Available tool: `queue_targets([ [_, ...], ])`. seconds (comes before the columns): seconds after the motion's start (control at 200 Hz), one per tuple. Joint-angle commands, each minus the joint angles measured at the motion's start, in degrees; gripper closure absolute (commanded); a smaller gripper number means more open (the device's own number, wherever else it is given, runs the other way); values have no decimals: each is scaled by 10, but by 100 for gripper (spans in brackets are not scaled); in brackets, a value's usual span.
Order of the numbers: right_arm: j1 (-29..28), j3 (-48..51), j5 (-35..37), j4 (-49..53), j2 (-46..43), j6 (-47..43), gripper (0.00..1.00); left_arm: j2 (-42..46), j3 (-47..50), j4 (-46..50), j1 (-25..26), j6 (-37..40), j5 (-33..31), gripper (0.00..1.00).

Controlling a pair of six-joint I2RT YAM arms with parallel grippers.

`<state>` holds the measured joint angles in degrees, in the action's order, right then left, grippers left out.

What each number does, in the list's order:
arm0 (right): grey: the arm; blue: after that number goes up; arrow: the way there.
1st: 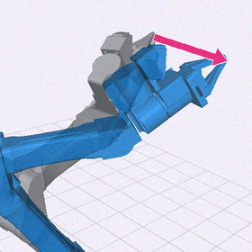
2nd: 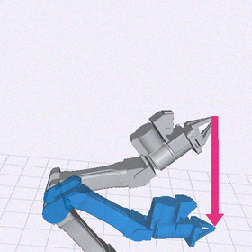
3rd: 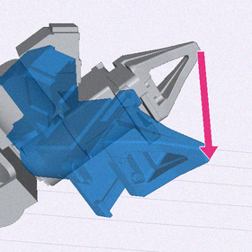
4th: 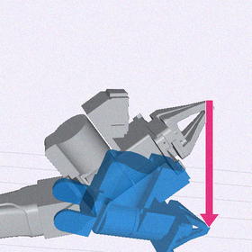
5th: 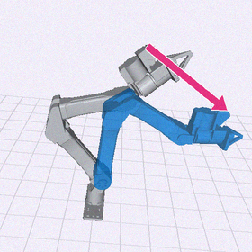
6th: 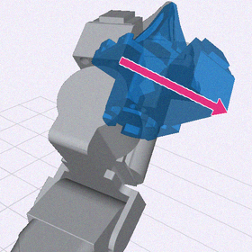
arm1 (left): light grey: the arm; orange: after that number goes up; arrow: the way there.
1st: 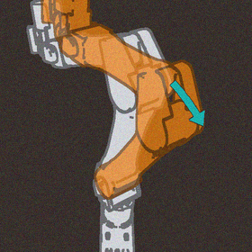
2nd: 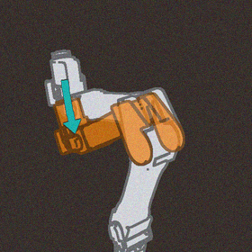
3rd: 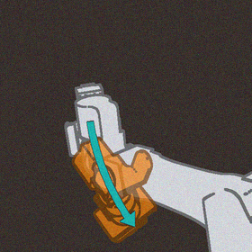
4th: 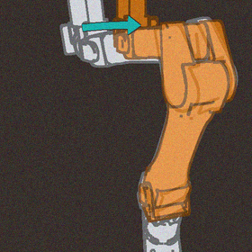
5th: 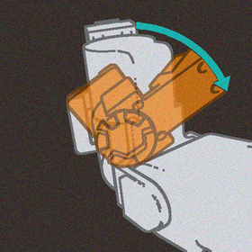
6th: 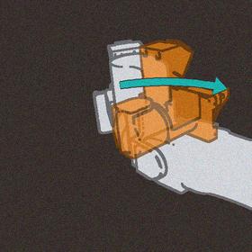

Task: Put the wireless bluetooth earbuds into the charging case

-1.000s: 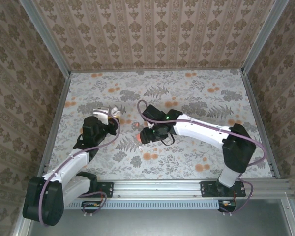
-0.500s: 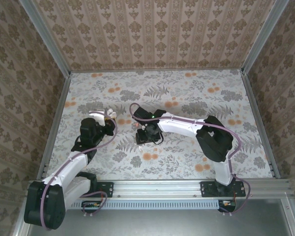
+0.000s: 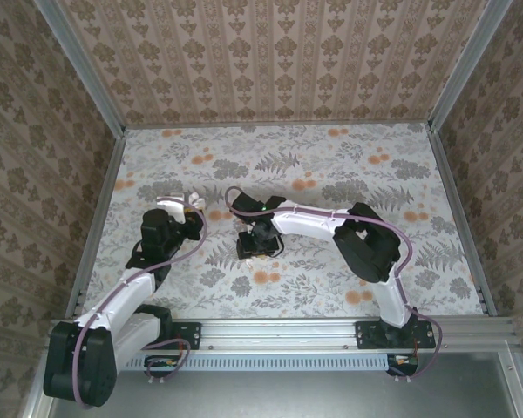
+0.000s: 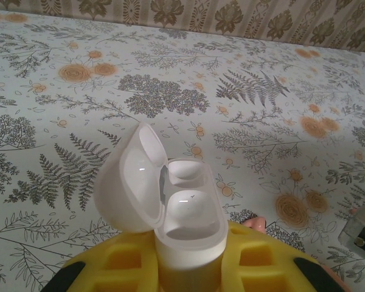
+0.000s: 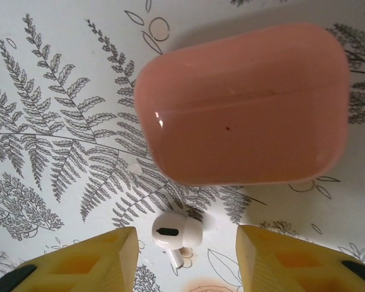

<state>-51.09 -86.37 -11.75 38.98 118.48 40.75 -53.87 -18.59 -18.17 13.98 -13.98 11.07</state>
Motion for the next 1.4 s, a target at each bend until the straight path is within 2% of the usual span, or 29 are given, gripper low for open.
queue_targets([
  [0.0,-6,-17,-16,0,19,9,53,10,3,0,-6,-10,2,84],
  [0.625,-12,-27,2,21,42,8,61,12,4,0,-11,-6,5,85],
  [0.93,-14,-10,19,15,31,9,68,12,7,2,-12,-6,8,84],
  [1.165,-14,29,29,-35,-4,23,71,7,16,-12,-12,-4,13,84],
  [1.395,-20,127,69,-159,-71,56,74,-23,29,-62,-7,11,68,85],
])
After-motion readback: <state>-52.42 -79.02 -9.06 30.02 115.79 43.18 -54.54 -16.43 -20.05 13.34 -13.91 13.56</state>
